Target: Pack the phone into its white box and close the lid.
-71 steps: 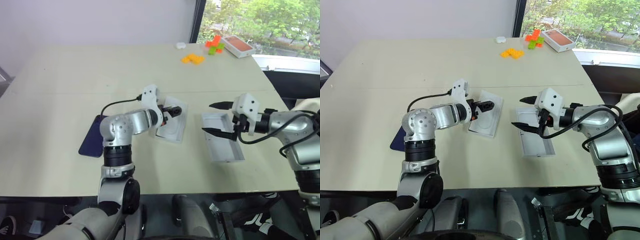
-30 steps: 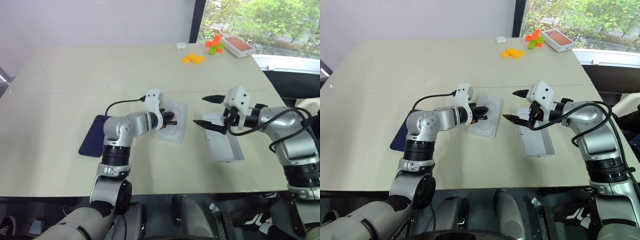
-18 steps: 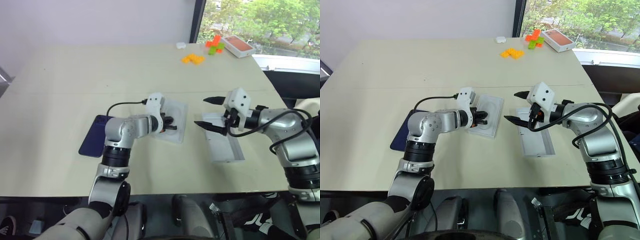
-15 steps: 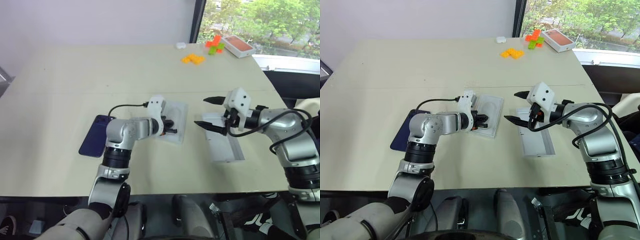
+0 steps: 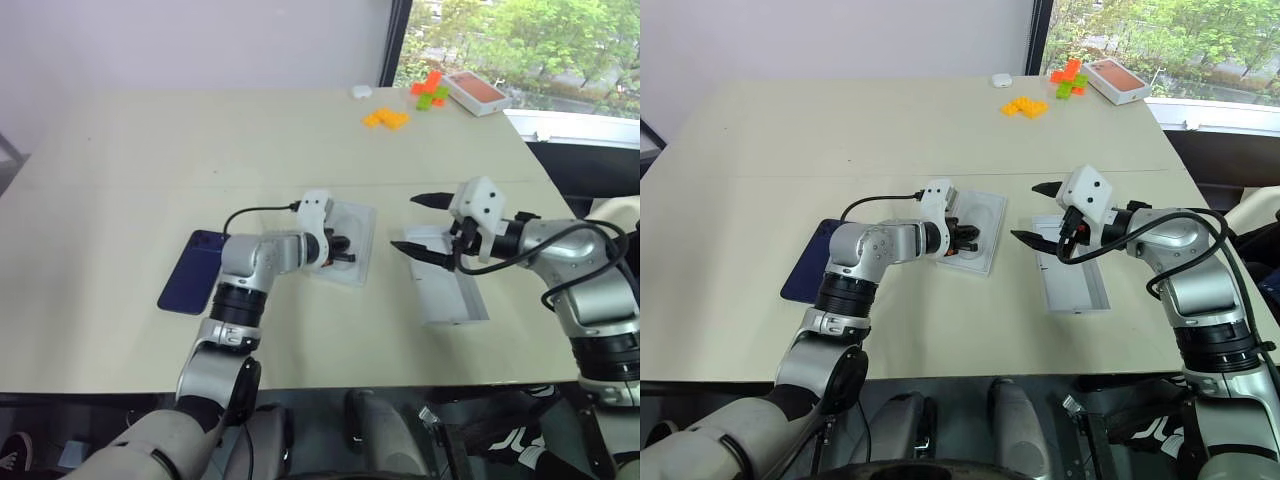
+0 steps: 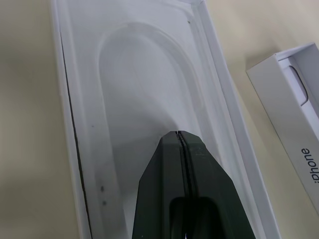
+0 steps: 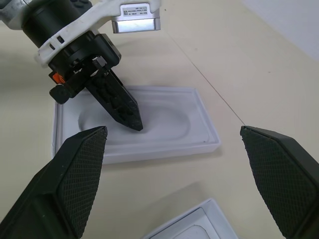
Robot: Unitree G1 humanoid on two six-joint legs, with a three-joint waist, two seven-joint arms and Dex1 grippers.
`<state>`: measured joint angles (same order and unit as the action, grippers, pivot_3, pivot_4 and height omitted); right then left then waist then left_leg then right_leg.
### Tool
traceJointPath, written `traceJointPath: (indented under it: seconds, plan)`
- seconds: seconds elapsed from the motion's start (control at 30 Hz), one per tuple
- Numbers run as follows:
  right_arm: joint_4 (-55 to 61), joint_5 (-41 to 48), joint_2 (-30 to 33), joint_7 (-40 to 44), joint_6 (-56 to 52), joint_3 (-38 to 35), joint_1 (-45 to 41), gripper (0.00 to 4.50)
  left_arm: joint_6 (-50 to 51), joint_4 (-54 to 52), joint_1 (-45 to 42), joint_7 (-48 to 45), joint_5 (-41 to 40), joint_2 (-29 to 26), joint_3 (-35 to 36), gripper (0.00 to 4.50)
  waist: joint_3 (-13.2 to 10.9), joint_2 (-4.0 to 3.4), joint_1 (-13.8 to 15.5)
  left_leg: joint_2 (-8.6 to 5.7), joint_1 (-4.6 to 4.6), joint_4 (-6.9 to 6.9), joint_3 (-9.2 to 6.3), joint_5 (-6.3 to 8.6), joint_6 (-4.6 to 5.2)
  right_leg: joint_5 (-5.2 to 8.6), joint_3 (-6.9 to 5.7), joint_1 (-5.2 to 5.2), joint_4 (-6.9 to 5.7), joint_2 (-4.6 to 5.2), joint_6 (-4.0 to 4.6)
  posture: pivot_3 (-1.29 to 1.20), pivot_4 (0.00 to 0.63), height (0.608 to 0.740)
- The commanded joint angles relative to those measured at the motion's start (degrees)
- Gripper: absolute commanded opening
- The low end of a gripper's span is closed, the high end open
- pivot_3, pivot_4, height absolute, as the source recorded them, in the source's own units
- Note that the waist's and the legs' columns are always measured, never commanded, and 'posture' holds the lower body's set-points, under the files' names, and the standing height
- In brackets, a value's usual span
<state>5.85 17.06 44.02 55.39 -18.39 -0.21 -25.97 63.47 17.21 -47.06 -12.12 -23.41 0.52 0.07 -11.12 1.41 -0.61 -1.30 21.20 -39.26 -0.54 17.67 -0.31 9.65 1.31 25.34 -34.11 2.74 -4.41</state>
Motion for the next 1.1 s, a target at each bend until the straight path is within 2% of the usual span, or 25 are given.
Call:
traceJointPath:
  seconds: [0.03, 0.33, 0.47, 0.6, 0.67, 0.83, 0.97, 1.1]
  plan:
    - [2.1, 0.1, 1.0, -0.4, 0.4, -2.0, -0.6, 4.50, 2.0, -1.7, 0.3, -2.0, 0.0, -0.4, -1.8, 0.05, 0.0, 0.00, 0.0, 0.00, 0.00, 0.00, 0.00, 0.00, 0.00, 0.00, 0.00, 0.00, 0.00, 0.00, 0.00, 0.00, 0.150, 0.740]
    - [1.0, 1.1, 0.1, 0.2, -0.4, -1.6, -2.2, 4.50, -1.4, -12.2, 0.5, -5.0, -0.2, -4.1, -1.4, 0.05, 0.0, 0.00, -0.1, 0.06, 0.04, 0.00, -0.01, 0.00, 0.00, 0.00, 0.00, 0.05, -0.01, -0.01, 0.00, 0.00, 0.150, 0.740]
    - [0.1, 0.8, -0.4, 0.2, -0.4, -1.2, -3.3, 4.50, 1.3, -18.9, 2.3, -10.3, -2.5, -10.4, -2.0, 0.05, 0.0, 0.00, -0.2, 0.08, 0.03, 0.01, -0.01, 0.00, 0.00, 0.00, 0.00, 0.06, -0.02, -0.03, 0.00, 0.00, 0.150, 0.740]
    - [0.8, 0.8, -1.3, 0.2, -0.9, -0.2, -3.3, 4.50, -0.2, -22.4, 4.5, -14.7, -3.3, -17.5, -0.9, 0.05, 0.0, -0.02, -0.1, 0.11, 0.02, 0.02, -0.02, 0.00, 0.00, 0.00, 0.00, 0.06, -0.02, -0.03, 0.01, 0.00, 0.150, 0.740]
    - [2.1, 0.9, -2.0, 0.0, -1.5, 0.6, -3.0, 4.50, -3.0, -23.3, 6.2, -19.3, -3.4, -22.9, 0.0, 0.05, 0.0, -0.01, -0.3, 0.11, 0.03, 0.02, -0.02, 0.00, 0.00, 0.00, 0.00, 0.06, -0.02, -0.03, 0.01, 0.00, 0.150, 0.740]
    - [4.7, -0.4, -3.8, -0.3, -4.6, 5.1, -2.7, 4.50, -25.2, -25.8, 17.1, -34.8, 2.3, -38.2, -2.1, 0.05, 0.0, -0.06, -0.4, 0.19, 0.03, 0.10, 0.03, 0.00, 0.00, 0.02, 0.01, 0.18, -0.07, -0.06, 0.05, 0.00, 0.150, 0.740]
    - [5.9, -0.6, -5.7, -1.6, -7.8, 7.3, -3.6, 4.50, -34.6, -22.7, 21.4, -38.7, 4.1, -41.8, -0.4, 0.05, 0.0, -0.06, 0.4, 0.13, 0.10, 0.04, 0.01, 0.00, 0.00, 0.13, -0.02, 0.16, -0.01, 0.06, 0.26, 0.00, 0.150, 0.740]
    - [8.4, 0.4, -7.6, -2.8, -12.5, 8.8, -4.7, 4.50, -35.0, -20.7, 22.0, -45.2, -2.3, -42.7, 4.4, 0.05, 0.0, -0.05, 0.9, 0.09, 0.16, -0.03, 0.03, 0.01, 0.03, 0.13, -0.03, 0.16, 0.04, 0.11, 0.26, 0.00, 0.150, 0.740]
